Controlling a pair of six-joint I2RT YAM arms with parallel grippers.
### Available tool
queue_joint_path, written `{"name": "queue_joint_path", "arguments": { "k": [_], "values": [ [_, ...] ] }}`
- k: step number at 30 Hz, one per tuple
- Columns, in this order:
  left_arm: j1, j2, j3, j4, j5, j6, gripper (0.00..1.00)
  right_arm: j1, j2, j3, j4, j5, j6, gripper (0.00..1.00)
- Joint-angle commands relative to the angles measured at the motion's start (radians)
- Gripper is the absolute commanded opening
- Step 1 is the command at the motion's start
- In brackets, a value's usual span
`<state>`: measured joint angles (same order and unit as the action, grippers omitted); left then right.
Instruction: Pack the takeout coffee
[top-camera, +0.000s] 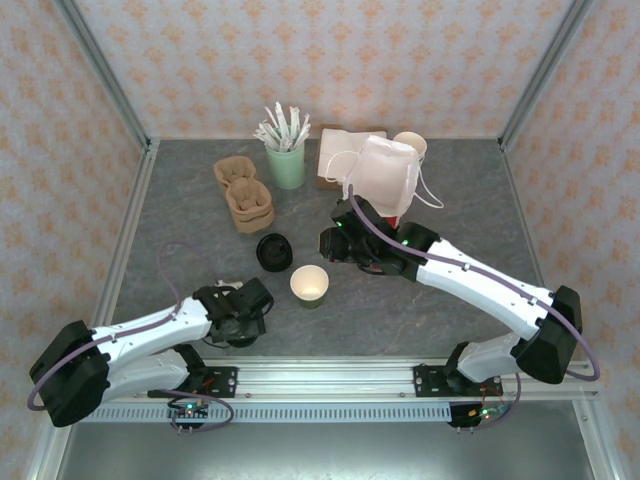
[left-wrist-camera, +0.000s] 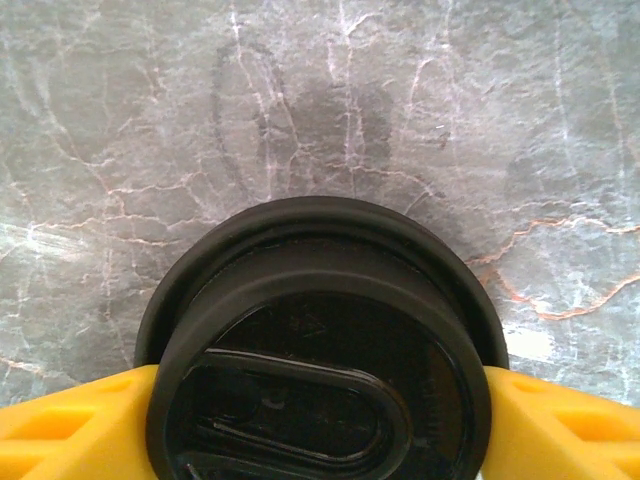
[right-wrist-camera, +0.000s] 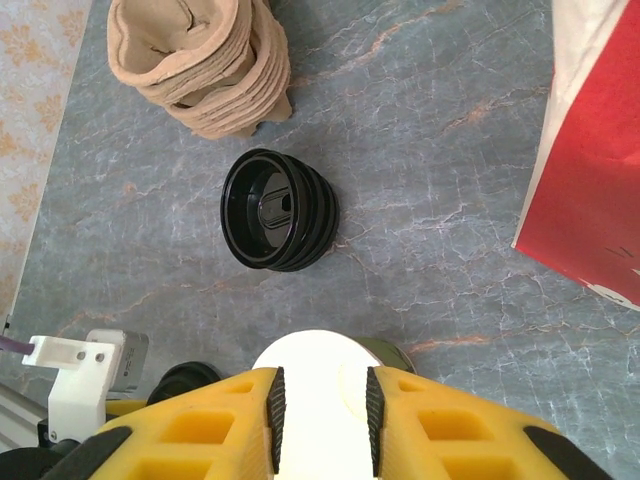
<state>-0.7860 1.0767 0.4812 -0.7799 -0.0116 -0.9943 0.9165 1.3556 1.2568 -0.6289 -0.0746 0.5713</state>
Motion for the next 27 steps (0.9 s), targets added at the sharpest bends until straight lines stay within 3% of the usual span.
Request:
{"name": "queue_joint_path", "arguments": {
  "k": [1, 6, 14, 22, 27],
  "values": [
    [-0.011, 0.028, -0.023, -0.015, -0.007, 0.002, 0.7, -0.005, -0.031, 0.02, -0.023, 0.03, -0.008, 0.29],
    [-0.045, -0.011, 0.072, -0.13, -0.071, 0.011, 0.7, -0.013, -0.047, 0.014, -0.035, 0.041, -0.011, 0.29],
    [-0.095, -0.056, 0.388, -0.408, -0.205, 0.049, 0.68, -0.022, -0.109, -0.005, -0.065, 0.091, -0.019, 0.3],
    [-0.16, 0.083, 0.712, -0.512, -0.236, 0.163, 0.68, -0.032, -0.202, -0.08, -0.042, 0.072, 0.018, 0.31],
    [-0.182, 0.189, 0.809, -0.476, -0.199, 0.236, 0.68, -0.033, -0.242, -0.14, -0.009, 0.031, 0.067, 0.32]
  ]
}}
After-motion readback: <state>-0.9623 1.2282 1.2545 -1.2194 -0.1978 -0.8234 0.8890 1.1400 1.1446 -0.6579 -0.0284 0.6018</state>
